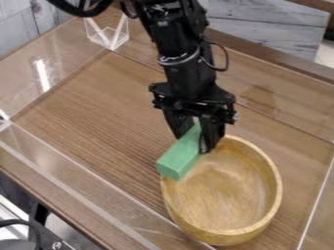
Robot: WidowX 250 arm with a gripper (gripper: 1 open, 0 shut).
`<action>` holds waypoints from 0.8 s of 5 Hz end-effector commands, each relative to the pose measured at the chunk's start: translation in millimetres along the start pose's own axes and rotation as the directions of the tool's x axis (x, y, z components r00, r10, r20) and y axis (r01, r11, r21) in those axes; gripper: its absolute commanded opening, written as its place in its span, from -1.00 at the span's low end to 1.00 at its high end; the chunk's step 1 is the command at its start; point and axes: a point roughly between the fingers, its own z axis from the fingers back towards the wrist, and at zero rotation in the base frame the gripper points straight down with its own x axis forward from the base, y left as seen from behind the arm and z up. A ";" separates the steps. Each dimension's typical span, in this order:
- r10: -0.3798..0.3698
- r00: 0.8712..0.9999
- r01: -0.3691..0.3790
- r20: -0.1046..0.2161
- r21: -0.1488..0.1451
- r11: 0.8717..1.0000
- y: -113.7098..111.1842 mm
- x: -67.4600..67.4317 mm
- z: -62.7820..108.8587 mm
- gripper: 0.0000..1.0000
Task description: Remove the green block from inside the brown bowl and put it on the table
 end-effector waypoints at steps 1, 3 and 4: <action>-0.019 0.997 0.019 0.073 -0.003 1.000 0.0 13.0 21.2 -1.00; -0.013 0.996 0.014 0.084 -0.008 1.000 4.9 13.0 31.3 -1.00; -0.011 0.996 0.012 0.093 -0.011 1.000 7.9 13.4 35.2 -1.00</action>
